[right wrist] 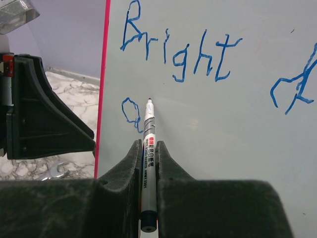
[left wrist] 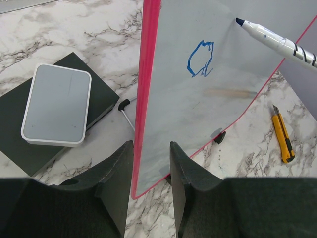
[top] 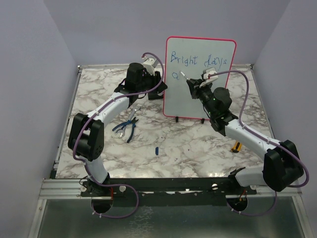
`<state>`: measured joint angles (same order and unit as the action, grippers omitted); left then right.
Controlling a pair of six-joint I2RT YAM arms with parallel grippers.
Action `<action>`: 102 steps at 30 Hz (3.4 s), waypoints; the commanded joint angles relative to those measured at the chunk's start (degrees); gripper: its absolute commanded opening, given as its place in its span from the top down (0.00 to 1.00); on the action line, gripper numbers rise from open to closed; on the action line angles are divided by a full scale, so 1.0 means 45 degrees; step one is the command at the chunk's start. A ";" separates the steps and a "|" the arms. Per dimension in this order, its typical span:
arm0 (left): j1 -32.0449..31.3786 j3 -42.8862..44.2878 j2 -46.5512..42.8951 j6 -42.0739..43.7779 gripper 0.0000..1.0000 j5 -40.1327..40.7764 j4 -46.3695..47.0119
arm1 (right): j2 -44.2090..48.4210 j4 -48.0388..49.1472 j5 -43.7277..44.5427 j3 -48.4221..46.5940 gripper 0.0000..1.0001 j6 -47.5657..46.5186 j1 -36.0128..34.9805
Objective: Write a sentence on the whiteboard
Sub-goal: Pick up the sentence from the whiteboard.
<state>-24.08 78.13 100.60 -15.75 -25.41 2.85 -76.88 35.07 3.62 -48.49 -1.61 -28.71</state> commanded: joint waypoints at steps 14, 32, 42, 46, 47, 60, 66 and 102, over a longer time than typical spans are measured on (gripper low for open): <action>-0.0037 -0.0012 -0.0244 0.0133 0.63 -0.0208 -0.0067 | -0.0113 0.0044 0.0494 0.0327 0.99 0.0059 -0.0007; -0.0041 -0.0009 -0.0362 0.0136 0.64 -0.0222 -0.0067 | 0.0001 -0.0050 0.0378 0.0582 0.99 0.0319 -0.0007; -0.0047 -0.0003 -0.0345 0.0130 0.63 -0.0188 -0.0067 | -0.0151 0.0257 0.0444 0.0135 0.99 0.0131 -0.0007; -0.0043 -0.0003 -0.0358 0.0135 0.64 -0.0193 -0.0067 | -0.0104 0.0309 0.0547 0.0076 0.99 0.0030 -0.0007; -0.0053 0.0001 -0.0362 0.0152 0.63 -0.0191 -0.0067 | -0.0086 0.0336 0.0571 0.0085 0.99 0.0016 -0.0007; -0.0057 -0.0018 -0.0374 0.0142 0.63 -0.0173 -0.0067 | 0.0169 0.0375 0.1312 0.0461 0.99 -0.0151 -0.0007; -0.0056 0.0000 -0.0366 0.0157 0.63 -0.0171 -0.0067 | 0.0154 0.0241 0.1186 0.0540 0.99 -0.0125 -0.0002; -0.0061 -0.0027 -0.0396 0.0037 0.64 -0.0053 -0.0067 | 0.1319 0.0024 0.0816 0.1354 0.99 0.0251 -0.0002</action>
<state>-24.12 78.13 100.60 -15.77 -25.41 2.85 -71.35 35.03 5.52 -42.35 -0.84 -28.71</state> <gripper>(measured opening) 0.365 0.093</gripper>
